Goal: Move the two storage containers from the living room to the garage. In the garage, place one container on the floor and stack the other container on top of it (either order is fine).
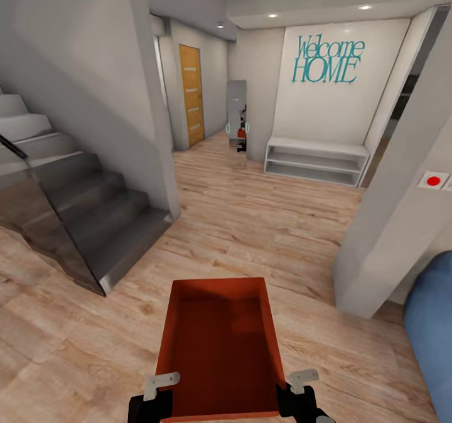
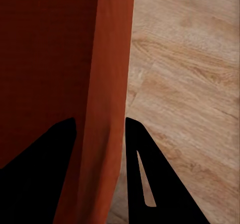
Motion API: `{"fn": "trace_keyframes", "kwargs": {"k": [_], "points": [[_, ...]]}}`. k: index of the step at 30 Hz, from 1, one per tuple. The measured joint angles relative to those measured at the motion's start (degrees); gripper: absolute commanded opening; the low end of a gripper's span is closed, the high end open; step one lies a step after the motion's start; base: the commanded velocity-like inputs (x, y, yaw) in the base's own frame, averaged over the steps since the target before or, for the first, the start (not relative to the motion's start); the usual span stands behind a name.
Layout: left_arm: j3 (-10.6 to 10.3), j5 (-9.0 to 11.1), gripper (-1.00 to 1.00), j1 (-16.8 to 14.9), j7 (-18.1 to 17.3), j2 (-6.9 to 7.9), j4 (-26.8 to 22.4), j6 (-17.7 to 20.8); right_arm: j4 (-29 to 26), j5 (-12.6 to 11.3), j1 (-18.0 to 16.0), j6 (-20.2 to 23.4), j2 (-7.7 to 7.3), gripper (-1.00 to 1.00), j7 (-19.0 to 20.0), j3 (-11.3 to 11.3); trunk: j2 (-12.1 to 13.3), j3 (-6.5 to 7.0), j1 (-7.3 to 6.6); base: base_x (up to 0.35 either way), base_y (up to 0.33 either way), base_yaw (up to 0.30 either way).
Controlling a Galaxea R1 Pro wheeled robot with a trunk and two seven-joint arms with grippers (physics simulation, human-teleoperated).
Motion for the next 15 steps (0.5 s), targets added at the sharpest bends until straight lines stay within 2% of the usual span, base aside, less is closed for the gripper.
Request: {"fn": "trace_keyframes", "kwargs": {"k": [15], "points": [[-0.3, 0.3, -1.00, 0.0, 0.4, -0.01, 0.2, -0.1, 0.0, 0.0, 0.0, 0.1, -0.11, -1.00, 0.0, 0.1, 0.0, 0.00, 0.00, 0.325, 0.000, 0.000]]}}
